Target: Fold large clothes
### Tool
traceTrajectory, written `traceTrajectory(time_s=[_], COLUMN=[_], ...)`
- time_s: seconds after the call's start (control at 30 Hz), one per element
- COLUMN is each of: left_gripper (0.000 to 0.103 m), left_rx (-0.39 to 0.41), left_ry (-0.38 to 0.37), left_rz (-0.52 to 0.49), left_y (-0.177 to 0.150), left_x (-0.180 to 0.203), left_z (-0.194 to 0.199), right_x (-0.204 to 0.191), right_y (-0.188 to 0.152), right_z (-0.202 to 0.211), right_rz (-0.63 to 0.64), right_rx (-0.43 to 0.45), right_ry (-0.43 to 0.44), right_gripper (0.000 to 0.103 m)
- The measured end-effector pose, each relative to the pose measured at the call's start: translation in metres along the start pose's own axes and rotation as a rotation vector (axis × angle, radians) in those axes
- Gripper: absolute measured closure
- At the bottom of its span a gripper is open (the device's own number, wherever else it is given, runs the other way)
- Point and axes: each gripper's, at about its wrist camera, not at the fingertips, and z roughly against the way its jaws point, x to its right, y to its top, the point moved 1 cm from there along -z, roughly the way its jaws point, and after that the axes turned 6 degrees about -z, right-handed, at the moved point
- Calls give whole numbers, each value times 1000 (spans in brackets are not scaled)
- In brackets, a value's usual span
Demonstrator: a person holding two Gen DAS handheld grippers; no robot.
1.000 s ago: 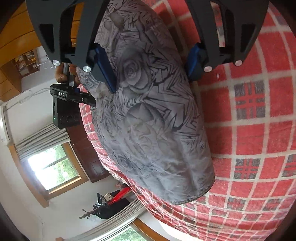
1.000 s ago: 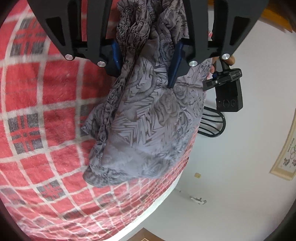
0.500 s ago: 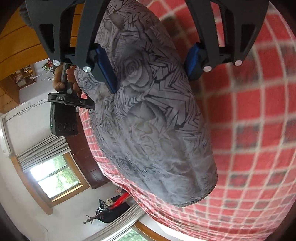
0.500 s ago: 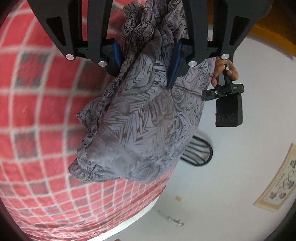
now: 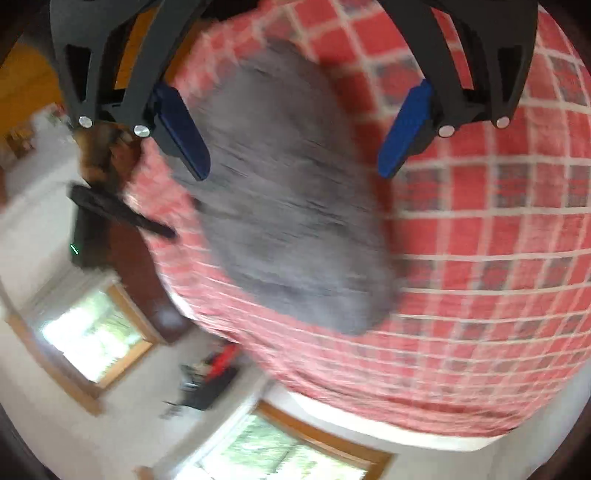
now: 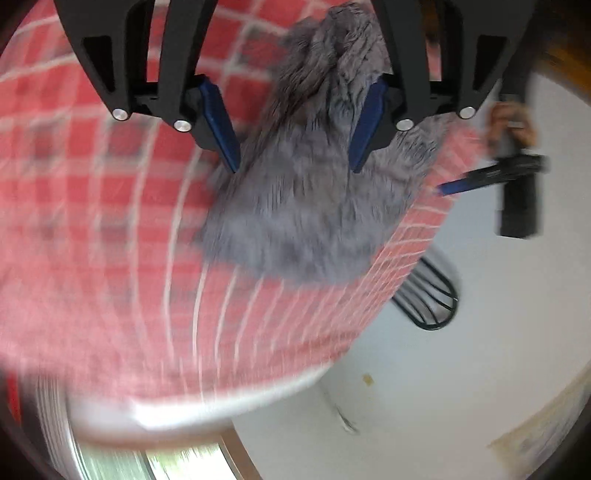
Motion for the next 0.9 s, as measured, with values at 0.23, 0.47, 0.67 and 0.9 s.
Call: traceTrajectory(time_s=[0.23, 0.47, 0.67, 0.9], left_gripper=[26, 26, 21, 29], left_rx=[-91, -66, 41, -63], left_ry=[-49, -128, -82, -26], left_rz=[-52, -15, 32, 27], left_y=[-21, -9, 33, 30], left_x=[8, 1, -22, -30], left_z=[-53, -37, -23, -87], right_x=[3, 17, -41, -11], right_y=[-27, -24, -49, -74], right_z=[-78, -44, -13, -60], right_rz=[53, -2, 151, 127], right_rx=[-146, -124, -121, -230], right_ry=[-95, -43, 5, -71], right_gripper=[72, 72, 72, 73])
